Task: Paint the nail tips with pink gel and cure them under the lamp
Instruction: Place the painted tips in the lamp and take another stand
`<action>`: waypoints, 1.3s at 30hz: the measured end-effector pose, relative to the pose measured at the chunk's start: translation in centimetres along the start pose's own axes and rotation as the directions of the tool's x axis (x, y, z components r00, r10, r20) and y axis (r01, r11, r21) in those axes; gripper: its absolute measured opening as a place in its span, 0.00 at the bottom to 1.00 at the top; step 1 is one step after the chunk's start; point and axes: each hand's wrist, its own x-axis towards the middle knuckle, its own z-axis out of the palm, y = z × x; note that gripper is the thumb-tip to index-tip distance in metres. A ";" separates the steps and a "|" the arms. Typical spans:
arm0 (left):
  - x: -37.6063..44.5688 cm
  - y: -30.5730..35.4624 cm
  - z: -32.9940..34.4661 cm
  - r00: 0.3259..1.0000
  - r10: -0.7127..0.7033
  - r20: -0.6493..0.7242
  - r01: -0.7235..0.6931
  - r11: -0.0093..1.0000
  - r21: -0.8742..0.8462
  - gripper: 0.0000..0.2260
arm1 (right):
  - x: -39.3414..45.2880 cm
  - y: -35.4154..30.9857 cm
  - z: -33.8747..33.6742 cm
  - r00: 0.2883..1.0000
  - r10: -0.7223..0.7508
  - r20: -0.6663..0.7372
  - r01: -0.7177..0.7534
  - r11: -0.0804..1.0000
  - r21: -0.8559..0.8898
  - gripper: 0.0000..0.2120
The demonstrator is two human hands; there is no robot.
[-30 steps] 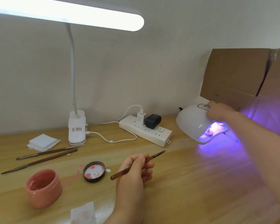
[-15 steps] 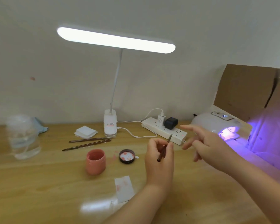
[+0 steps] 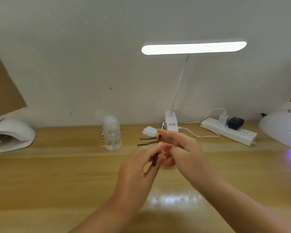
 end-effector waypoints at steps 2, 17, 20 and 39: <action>-1.1 -0.5 -3.4 0.999 -0.014 -0.037 0.015 0.999 0.040 0.14 | 0.6 -0.2 3.4 0.998 -0.061 -0.035 0.060 0.998 -0.027 0.30; -0.4 -23.0 -33.0 0.502 -0.622 -0.601 0.865 0.369 0.341 0.14 | 1.7 4.9 17.9 0.981 -0.127 0.150 0.176 0.905 -0.388 0.34; 1.7 -24.9 -34.2 0.502 -0.658 -0.561 0.858 0.297 0.418 0.15 | 1.6 5.3 17.8 0.965 -0.189 0.179 0.249 0.871 -0.423 0.34; 5.3 -33.4 -35.0 0.317 -0.571 -0.757 0.925 0.011 0.379 0.23 | 2.6 6.5 18.9 0.827 -0.544 0.139 0.529 0.672 -0.518 0.30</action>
